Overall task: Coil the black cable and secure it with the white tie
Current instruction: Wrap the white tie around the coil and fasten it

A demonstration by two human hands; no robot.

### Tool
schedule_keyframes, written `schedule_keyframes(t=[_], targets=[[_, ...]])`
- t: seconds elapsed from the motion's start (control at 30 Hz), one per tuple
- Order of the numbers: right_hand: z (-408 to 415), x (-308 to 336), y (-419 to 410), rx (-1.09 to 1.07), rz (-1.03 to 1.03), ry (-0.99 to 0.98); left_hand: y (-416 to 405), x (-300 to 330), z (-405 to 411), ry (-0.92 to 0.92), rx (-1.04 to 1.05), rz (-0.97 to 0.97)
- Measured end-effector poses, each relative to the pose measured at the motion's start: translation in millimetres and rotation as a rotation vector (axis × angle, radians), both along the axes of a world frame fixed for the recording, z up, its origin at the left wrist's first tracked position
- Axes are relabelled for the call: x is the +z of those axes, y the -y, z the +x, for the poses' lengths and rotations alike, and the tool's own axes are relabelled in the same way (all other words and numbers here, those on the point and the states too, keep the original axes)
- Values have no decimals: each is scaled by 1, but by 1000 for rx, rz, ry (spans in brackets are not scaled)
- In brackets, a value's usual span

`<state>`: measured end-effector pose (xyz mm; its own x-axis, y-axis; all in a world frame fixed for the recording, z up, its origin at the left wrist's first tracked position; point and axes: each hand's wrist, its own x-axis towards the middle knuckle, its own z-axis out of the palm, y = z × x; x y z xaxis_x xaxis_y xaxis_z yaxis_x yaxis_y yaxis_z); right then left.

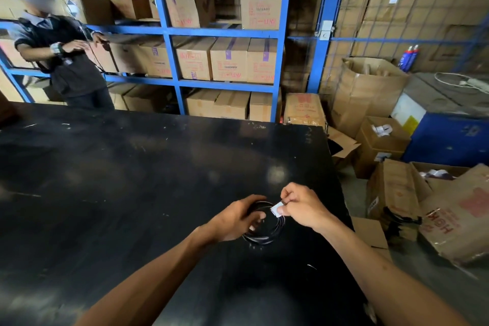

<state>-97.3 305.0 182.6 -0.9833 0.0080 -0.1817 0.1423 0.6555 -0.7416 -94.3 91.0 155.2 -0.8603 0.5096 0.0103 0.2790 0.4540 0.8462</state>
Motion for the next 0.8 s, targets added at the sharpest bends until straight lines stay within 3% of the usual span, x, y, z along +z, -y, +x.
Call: schedule_keyframes(t=[0.1,0.17,0.3,0.37,0.47,0.53,0.63,0.8], targets=[[-6,-3,-17,-73,-22,18,5,1,2,323,56,346],[-9,-5,-26,-94,-101,48,3,1,0,463,82,444],[-14,-11,-22,-190,-179,3,-14,0,-8,586,348,605],[-9,-14,-12,-222,-249,96,-24,0,-12,643,461,738],[-4,-25,-6,-250,-482,161,-31,1,-13,745,466,943],[-2,-27,-11,-269,-618,152,-28,1,-11,800,376,882],[-4,-28,-20,-294,-676,140,-21,-1,-5,860,223,601],[-8,-32,-23,-308,-578,138,-24,-4,-9,881,259,627]])
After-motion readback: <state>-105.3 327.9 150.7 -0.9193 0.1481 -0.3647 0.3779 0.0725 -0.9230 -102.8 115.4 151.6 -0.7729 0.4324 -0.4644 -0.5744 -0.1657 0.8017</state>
